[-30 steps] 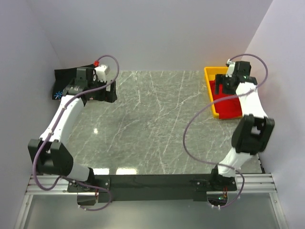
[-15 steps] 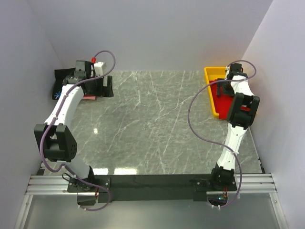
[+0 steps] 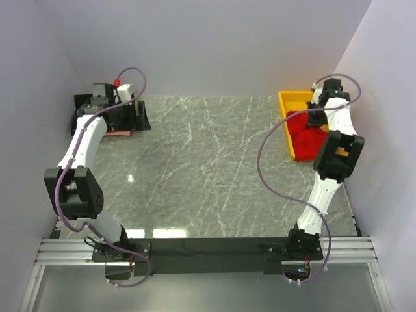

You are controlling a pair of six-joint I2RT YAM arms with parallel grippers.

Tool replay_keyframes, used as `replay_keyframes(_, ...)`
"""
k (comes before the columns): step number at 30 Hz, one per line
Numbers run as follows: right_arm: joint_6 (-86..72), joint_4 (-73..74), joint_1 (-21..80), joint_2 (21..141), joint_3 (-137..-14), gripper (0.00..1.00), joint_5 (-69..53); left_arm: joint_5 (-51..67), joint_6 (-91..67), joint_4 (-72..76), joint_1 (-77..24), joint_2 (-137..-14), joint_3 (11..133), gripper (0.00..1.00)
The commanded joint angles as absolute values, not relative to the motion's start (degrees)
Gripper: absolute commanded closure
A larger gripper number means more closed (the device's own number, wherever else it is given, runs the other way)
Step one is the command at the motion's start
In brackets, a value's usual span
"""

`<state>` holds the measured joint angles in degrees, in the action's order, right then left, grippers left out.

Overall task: Fold and stack the t-shirts
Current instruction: Grab the tshirt from the pile

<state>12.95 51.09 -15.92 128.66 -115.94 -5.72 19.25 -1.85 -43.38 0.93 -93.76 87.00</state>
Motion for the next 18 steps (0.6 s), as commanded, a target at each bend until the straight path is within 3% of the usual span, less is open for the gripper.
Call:
replay_keyframes(1,12.7,53.3,-15.6,112.4,-116.9,1.00,-13.2,27.4,-4.4,-40.3,4.7,-91.9,85.5,0.01)
replay_keyframes(11,11.4,56.0,-5.6,94.1,-116.3,1.00,-20.2,29.6,-1.1,-40.3,8.3,-88.3,87.2,0.01)
replay_keyframes(18,14.2,51.7,15.4,87.6,-106.9,1.00,-16.5,31.1,2.2,-41.0,9.8,-84.9,86.7,0.01)
